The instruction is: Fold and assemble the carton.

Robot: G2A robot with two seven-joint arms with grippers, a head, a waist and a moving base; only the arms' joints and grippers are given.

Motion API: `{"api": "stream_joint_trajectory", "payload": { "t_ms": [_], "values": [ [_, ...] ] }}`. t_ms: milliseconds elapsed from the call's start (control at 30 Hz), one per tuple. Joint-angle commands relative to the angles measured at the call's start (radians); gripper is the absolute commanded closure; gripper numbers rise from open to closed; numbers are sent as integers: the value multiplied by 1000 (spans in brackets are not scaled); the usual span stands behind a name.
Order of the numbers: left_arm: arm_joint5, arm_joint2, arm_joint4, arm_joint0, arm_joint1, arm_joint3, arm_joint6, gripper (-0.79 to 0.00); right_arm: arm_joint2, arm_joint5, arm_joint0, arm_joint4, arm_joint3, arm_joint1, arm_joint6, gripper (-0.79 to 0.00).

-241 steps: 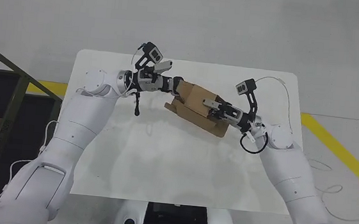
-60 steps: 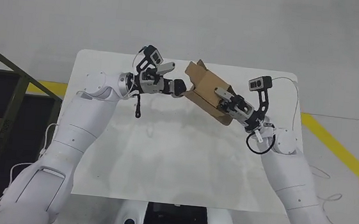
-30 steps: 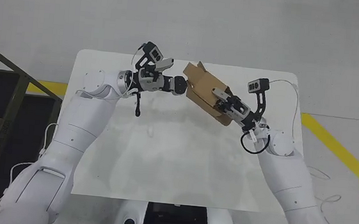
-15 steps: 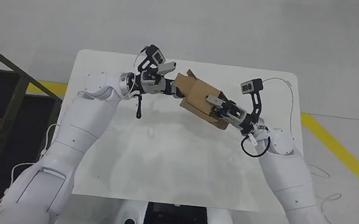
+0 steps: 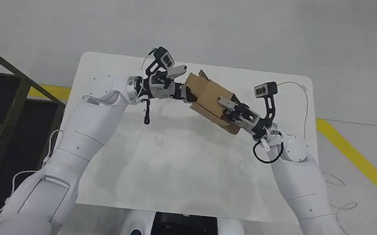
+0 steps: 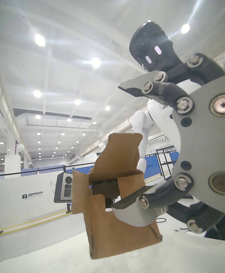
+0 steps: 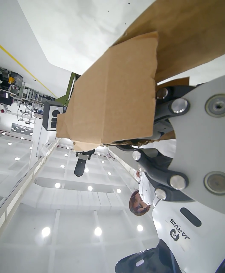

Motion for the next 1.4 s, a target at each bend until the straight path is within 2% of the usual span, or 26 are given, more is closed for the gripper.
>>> {"api": "stream_joint_trajectory", "payload": {
  "t_ms": [0, 267, 567, 800, 1367],
  "values": [
    [-7, -8, 5, -2, 2, 5, 8, -785, 3, 3, -5, 7, -2, 1, 7, 0],
    [-52, -64, 34, -20, 12, 38, 75, -785, -4, 40, -25, 35, -19, 5, 98, 0],
    [-60, -52, 35, -36, 7, 65, 83, -785, -44, 59, -30, 54, -40, 0, 155, 0],
    [-30, -29, 3, -39, -1, 66, 51, -785, -52, 53, -18, 55, -19, -4, 128, 0],
    [27, -36, -57, -8, -1, 40, 9, -785, -39, 31, -15, 60, 5, -10, 41, 0]
  ]
}}
